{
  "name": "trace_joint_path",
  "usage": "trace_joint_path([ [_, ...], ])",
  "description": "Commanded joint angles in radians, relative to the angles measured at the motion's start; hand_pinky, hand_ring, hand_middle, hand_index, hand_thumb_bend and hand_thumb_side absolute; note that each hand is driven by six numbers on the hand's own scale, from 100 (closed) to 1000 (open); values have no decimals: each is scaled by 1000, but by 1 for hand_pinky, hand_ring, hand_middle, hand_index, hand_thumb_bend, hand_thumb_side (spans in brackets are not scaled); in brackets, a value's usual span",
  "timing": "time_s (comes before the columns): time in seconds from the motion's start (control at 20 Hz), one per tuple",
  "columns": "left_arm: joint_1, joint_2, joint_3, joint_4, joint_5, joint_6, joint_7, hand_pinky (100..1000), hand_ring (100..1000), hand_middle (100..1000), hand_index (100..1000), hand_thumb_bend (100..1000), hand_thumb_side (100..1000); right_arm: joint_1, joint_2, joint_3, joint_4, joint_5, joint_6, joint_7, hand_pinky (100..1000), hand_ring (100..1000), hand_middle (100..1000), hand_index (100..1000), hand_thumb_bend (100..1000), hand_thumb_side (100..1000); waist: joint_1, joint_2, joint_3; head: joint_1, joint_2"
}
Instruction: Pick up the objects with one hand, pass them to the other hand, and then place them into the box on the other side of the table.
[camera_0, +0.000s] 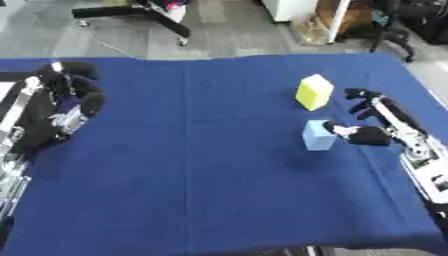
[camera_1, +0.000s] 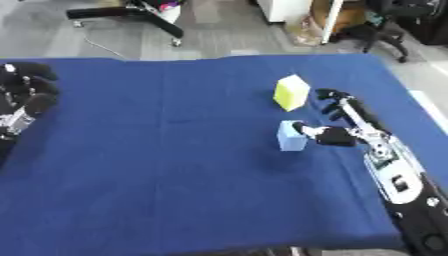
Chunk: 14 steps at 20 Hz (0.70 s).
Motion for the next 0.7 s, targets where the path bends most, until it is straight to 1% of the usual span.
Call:
trace_joint_path([
  [0.05, -6, 3, 0, -3, -7, -3, -5, 582, 601, 633, 746, 568, 523, -22, -12, -3, 8, 0, -12, 0, 670, 718, 818, 921, 516, 429, 3, -8, 2, 2, 5],
  [0.7, -5, -12, 1, 14, -7, -10, -8, 582, 600, 632, 745, 563, 528, -68, -5, 35, 87, -5, -49, 60, 669, 713, 805, 911, 518, 416, 6, -6, 9, -1, 5],
])
